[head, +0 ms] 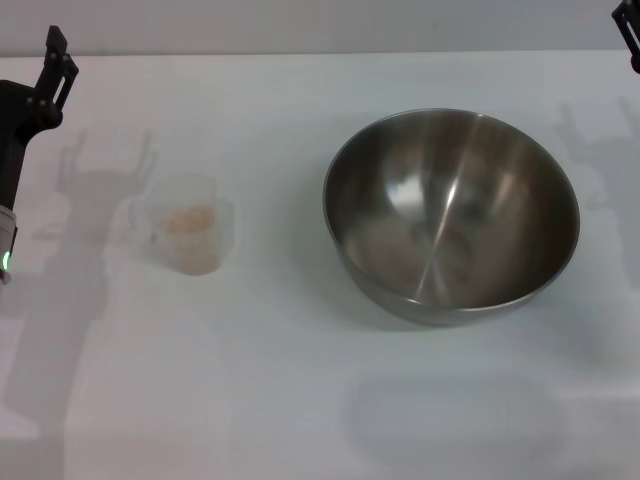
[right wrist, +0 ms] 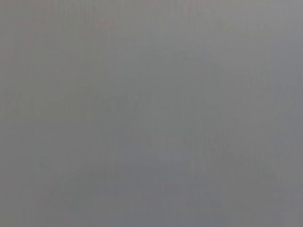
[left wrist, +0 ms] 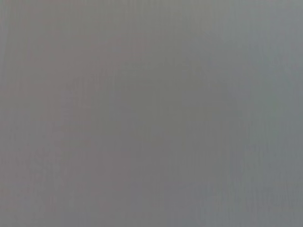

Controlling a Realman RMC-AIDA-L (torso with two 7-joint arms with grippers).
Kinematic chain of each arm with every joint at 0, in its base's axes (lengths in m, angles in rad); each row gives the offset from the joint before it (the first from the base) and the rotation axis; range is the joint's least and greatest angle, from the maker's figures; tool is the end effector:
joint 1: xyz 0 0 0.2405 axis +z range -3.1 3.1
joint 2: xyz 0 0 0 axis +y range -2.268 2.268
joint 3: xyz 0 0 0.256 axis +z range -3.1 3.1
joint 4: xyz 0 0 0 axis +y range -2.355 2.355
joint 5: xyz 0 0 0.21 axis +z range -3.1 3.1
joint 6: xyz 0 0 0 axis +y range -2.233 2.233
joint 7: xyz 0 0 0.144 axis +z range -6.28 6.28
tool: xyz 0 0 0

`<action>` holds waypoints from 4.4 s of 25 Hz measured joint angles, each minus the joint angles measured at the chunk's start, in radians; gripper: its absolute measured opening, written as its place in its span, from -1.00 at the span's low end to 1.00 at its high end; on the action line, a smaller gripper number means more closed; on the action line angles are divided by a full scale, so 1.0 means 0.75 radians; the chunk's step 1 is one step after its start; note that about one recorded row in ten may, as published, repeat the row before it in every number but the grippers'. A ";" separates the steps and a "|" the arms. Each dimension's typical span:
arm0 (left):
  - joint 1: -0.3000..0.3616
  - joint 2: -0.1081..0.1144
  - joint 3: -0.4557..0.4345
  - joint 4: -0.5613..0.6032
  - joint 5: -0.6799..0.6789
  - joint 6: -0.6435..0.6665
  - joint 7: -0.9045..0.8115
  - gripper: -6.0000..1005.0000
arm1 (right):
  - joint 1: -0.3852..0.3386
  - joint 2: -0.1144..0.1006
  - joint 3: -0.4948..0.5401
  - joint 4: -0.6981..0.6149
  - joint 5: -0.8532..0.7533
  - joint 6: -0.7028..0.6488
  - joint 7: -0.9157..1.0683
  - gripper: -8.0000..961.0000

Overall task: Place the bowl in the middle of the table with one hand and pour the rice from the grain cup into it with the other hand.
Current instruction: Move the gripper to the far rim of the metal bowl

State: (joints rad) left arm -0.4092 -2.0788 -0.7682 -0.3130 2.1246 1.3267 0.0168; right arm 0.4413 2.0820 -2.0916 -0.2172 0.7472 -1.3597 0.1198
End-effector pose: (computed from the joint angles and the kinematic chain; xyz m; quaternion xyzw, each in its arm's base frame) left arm -0.2898 0.3289 -0.0055 -0.6441 -0.1681 -0.3684 0.6490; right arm 0.2955 0.3387 0.0176 -0.6299 0.1608 0.3938 0.6498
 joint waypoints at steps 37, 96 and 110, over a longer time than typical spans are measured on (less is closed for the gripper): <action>0.011 0.004 -0.047 0.001 0.000 0.000 -0.005 0.71 | -0.300 0.001 0.390 -1.368 -0.436 1.603 -0.305 0.72; 0.012 0.004 -0.109 -0.008 0.000 -0.010 -0.076 0.71 | 0.238 -0.053 1.281 -1.278 -0.289 3.685 -0.665 0.04; 0.014 0.006 -0.109 -0.008 0.000 -0.006 -0.076 0.70 | 0.234 -0.038 1.298 -1.316 -0.279 3.681 -0.685 -0.87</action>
State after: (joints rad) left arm -0.3986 -2.0742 -0.8499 -0.3191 2.1245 1.3224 -0.0399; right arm 0.6170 2.0532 -1.1181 -1.2046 0.5378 1.4008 -0.3943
